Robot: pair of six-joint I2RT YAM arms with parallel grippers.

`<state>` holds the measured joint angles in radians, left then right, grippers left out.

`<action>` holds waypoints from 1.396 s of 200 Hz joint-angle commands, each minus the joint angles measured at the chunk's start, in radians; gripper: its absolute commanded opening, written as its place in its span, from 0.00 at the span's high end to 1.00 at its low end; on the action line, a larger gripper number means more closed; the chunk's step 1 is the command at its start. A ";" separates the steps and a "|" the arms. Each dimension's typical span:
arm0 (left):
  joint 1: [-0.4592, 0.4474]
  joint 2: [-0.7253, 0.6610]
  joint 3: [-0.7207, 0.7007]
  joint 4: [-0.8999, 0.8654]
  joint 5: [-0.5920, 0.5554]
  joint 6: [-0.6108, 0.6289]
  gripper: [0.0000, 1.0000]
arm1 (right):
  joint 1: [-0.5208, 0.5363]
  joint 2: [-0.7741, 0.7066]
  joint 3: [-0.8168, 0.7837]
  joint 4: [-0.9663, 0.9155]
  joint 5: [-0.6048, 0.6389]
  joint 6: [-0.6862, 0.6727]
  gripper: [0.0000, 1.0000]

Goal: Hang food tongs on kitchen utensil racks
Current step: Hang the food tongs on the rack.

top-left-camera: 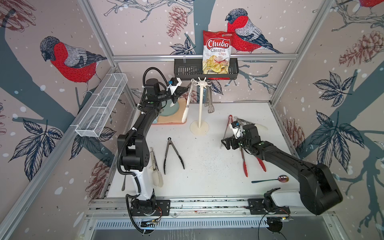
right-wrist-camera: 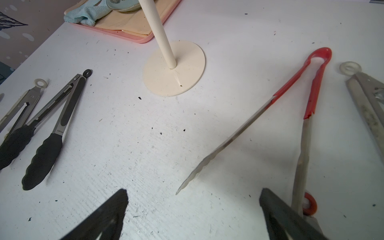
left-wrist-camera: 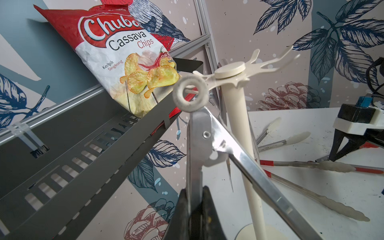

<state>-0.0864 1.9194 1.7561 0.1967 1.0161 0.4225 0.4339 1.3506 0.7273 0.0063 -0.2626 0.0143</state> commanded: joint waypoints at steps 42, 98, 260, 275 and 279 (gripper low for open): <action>-0.013 0.018 0.036 -0.033 0.030 0.016 1.00 | 0.016 -0.007 0.002 -0.004 0.017 -0.017 0.00; -0.013 0.034 0.060 -0.062 0.035 0.010 1.00 | 0.029 -0.019 0.003 -0.009 0.024 -0.028 0.00; -0.016 0.023 0.026 -0.052 -0.012 -0.032 0.50 | 0.033 -0.020 0.015 -0.015 0.032 -0.040 0.00; -0.015 0.023 0.028 -0.030 -0.028 -0.054 0.37 | 0.033 -0.018 0.023 -0.021 0.032 -0.039 0.00; -0.015 0.022 0.029 -0.027 -0.031 -0.056 0.32 | 0.033 -0.018 0.024 -0.023 0.033 -0.039 0.00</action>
<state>-0.1020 1.9514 1.7836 0.1181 1.0107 0.3908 0.4679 1.3315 0.7364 -0.0162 -0.2367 -0.0235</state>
